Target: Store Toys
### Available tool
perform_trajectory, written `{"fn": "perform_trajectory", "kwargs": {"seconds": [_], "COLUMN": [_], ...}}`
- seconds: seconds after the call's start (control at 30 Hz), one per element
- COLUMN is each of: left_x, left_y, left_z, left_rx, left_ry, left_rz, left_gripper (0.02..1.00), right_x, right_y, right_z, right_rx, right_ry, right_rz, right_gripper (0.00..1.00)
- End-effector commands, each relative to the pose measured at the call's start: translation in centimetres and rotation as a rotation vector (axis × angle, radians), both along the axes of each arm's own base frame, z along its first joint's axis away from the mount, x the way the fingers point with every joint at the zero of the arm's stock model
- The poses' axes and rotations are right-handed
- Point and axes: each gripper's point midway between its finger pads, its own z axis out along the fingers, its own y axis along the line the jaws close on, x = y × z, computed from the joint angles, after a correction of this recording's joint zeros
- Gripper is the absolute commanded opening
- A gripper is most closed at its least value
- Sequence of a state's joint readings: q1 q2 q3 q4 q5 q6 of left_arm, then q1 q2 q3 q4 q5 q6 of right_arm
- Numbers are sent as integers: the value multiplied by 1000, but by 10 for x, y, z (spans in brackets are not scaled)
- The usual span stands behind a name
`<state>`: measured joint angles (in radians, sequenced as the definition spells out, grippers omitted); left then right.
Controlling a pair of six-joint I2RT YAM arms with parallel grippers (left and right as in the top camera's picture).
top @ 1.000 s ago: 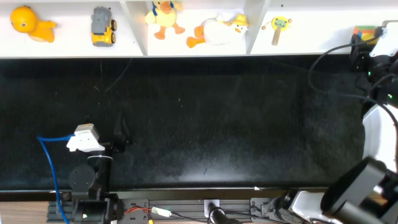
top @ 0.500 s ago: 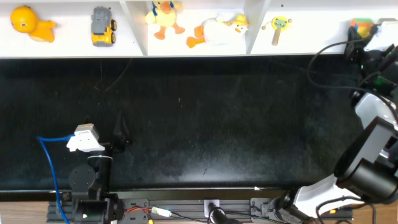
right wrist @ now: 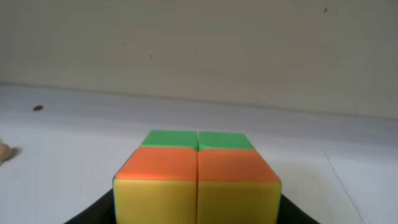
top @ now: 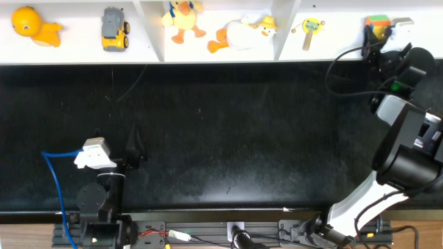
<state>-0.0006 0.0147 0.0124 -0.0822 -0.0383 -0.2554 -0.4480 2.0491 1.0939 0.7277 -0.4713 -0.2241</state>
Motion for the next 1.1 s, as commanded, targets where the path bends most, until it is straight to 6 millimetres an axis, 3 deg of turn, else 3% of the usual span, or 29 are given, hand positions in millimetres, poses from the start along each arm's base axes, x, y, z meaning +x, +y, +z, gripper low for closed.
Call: {"fn": "perform_trajectory", "kwargs": {"seconds": [0.03, 0.73, 0.87, 1.1], "left_x": [0, 0, 0, 0], "left_y": [-2, -2, -2, -2], "left_z": [1, 1, 1, 1], "left_rx": [19, 19, 19, 19], "left_ry": [-7, -7, -7, -7], "left_rz": [-10, -10, -10, -10], "left_gripper": [998, 998, 998, 998], "right_x": [10, 8, 8, 7], "right_y": [-6, -7, -7, -7], "right_z": [25, -1, -3, 3], "right_rx": [-21, 27, 59, 100], "right_ry": [-56, 50, 60, 53], "right_rz": [-10, -23, -28, -35], "right_gripper": [47, 73, 297, 581]}}
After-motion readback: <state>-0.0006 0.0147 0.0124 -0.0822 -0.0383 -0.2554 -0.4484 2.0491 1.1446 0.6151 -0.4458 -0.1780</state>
